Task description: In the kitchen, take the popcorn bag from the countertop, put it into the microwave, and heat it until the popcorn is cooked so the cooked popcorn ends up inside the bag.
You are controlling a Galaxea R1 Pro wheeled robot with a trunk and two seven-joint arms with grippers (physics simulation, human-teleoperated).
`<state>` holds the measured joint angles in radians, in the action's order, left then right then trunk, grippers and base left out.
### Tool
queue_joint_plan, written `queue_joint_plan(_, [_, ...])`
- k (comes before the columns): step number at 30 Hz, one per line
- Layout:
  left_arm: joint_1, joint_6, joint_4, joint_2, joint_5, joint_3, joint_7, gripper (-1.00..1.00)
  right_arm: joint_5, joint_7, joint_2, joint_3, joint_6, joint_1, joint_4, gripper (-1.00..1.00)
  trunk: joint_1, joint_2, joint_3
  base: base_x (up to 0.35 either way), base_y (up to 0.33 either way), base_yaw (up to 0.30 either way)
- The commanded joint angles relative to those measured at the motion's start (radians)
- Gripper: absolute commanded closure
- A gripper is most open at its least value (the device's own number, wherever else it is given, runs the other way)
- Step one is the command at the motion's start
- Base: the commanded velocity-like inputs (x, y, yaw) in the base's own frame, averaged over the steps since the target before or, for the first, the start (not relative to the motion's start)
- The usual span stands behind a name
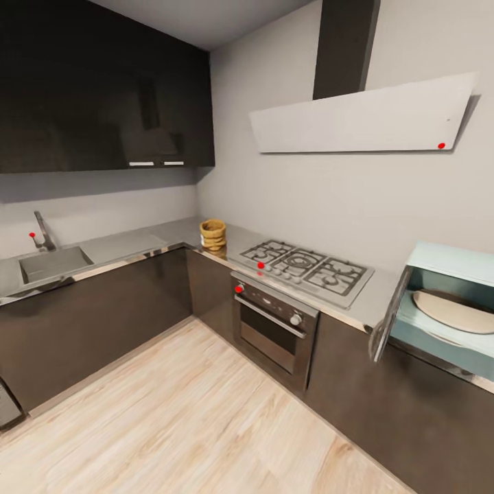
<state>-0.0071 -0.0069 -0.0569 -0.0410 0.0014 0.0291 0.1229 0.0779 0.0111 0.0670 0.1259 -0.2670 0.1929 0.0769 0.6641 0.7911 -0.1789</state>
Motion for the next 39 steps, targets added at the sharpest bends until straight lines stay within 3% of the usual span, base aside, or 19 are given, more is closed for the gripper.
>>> queue_joint_plan(1, [-0.001,-0.001,0.000,0.000,0.000,0.002,0.003,-1.00,0.008,0.001,0.001,0.008,-0.008,-0.004,0.004,-1.00,0.001,0.001,-0.001,0.243,0.206,0.000])
queue_joint_plan(9, [-0.001,-0.001,0.000,0.000,0.000,0.002,0.003,-1.00,0.009,0.001,0.001,0.008,-0.008,-0.050,0.004,-1.00,0.001,0.001,-0.001,0.286,0.154,0.000])
queue_joint_plan(19, [-0.001,-0.001,0.000,0.001,0.000,0.003,0.003,-1.00,0.008,0.001,0.001,0.008,-0.008,-0.050,0.004,-1.00,0.001,0.001,-0.001,0.272,0.184,-0.005])
queue_joint_plan(33, [-0.001,-0.001,-0.001,0.024,0.003,0.008,0.003,-1.00,0.008,0.001,0.001,0.008,-0.008,-0.050,0.004,-1.00,0.001,0.001,-0.001,0.245,0.215,-0.262])
queue_joint_plan(39, [-0.001,-0.001,-0.001,0.025,0.003,0.008,0.003,-1.00,0.008,0.001,0.001,0.008,-0.008,-0.050,0.003,-1.00,0.001,0.001,-0.001,0.207,0.249,-0.062])
